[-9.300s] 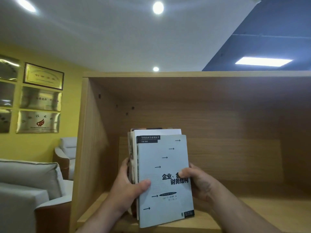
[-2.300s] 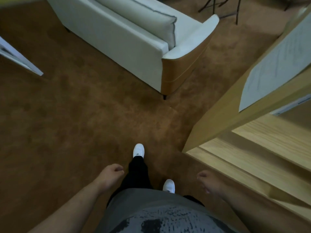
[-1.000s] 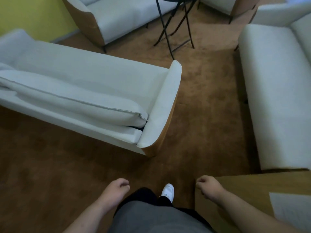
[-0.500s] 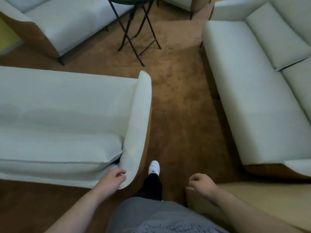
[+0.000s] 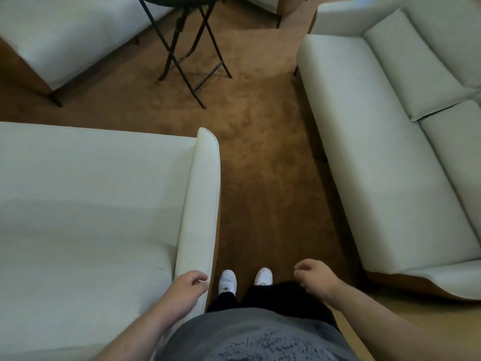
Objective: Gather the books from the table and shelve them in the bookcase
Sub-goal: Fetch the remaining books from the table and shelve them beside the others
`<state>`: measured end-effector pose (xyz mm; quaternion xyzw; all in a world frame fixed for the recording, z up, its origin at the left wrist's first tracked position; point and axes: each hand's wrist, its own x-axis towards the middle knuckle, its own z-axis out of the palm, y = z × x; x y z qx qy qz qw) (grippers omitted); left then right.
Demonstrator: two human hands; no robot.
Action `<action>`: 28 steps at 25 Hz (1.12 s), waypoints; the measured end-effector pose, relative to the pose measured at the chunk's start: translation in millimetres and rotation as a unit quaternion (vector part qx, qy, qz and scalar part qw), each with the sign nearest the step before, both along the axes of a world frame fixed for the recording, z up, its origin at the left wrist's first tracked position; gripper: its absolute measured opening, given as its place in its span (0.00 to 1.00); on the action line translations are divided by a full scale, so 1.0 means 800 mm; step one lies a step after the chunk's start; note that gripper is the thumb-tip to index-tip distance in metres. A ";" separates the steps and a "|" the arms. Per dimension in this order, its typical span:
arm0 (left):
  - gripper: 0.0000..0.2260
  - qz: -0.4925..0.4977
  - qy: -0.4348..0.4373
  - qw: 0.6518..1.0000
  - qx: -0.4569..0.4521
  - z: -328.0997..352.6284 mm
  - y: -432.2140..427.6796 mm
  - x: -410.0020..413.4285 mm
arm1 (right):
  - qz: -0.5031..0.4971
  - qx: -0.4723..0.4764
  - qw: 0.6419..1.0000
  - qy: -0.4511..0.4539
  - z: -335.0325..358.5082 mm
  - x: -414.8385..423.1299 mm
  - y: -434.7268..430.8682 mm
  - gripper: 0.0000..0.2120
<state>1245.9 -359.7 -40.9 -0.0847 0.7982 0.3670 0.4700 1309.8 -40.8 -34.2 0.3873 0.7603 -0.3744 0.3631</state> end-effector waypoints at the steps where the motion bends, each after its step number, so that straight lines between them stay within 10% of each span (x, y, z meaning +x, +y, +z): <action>1: 0.13 -0.013 0.004 1.000 -0.010 -0.004 0.003 -0.017 | 0.001 -0.011 1.000 -0.001 0.000 -0.012 0.002 0.05; 28: 0.15 0.057 0.022 0.995 -0.081 -0.003 0.260 -0.481 | 0.077 -0.043 0.996 -0.007 -0.018 -0.466 0.325 0.06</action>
